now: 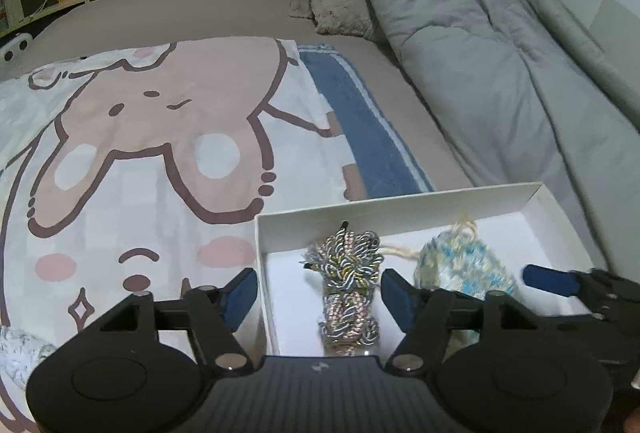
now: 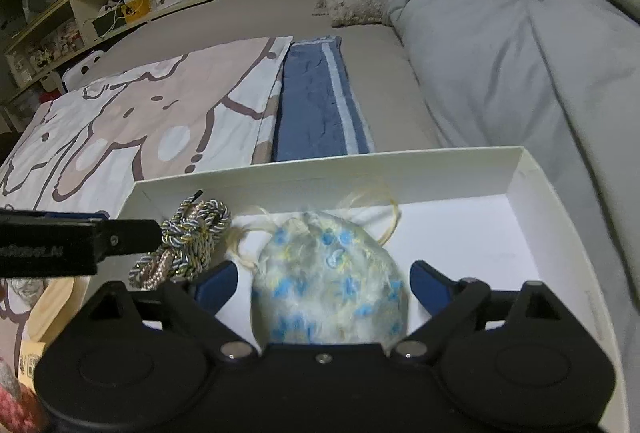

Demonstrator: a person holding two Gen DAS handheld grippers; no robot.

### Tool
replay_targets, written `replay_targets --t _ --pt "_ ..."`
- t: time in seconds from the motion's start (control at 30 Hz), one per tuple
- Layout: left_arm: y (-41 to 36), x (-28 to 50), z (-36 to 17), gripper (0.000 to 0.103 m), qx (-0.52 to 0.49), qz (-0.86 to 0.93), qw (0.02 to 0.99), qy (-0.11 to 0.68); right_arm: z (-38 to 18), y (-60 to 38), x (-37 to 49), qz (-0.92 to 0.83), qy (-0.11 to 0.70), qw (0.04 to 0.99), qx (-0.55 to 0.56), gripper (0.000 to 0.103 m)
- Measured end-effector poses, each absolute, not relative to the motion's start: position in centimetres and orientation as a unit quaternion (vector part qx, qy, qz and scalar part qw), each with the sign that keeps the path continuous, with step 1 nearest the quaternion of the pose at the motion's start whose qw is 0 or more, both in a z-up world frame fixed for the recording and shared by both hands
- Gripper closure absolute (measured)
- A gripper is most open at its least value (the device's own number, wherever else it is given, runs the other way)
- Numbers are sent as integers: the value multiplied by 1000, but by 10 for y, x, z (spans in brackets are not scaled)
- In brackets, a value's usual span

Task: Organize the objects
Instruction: 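Lower the braided cord into the box with the left tool while the right tool lowers the pouch beside it, then open both tools and withdraw them from the box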

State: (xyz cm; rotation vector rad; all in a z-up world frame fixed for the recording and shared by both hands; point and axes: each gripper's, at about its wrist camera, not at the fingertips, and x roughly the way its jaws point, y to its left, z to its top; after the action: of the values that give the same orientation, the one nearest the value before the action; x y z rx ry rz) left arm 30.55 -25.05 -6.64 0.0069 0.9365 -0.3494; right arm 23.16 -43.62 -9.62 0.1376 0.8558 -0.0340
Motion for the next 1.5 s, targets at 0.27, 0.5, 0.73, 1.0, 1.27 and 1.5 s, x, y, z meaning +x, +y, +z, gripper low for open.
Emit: replay_targets --t 0.27,0.5,0.73,1.0,1.27,1.5 --pt "-268 313 -81 21 53 -161 875 453 -96 -460 216 -29 410 905 110 27" --pt "-272 316 -103 16 73 -130 869 472 -108 -472 226 -43 422 893 152 42" --pt "-256 314 -107 16 53 -107 870 478 -113 -452 235 -25 423 894 145 50" --pt "-247 309 -103 17 45 -108 867 485 -104 -434 234 -18 422 898 124 51" --pt "-237 290 -63 17 25 -135 875 465 -70 -439 210 -29 398 910 111 49" --pt "-225 259 -26 17 29 -152 884 441 -35 -434 178 -44 377 922 79 33"
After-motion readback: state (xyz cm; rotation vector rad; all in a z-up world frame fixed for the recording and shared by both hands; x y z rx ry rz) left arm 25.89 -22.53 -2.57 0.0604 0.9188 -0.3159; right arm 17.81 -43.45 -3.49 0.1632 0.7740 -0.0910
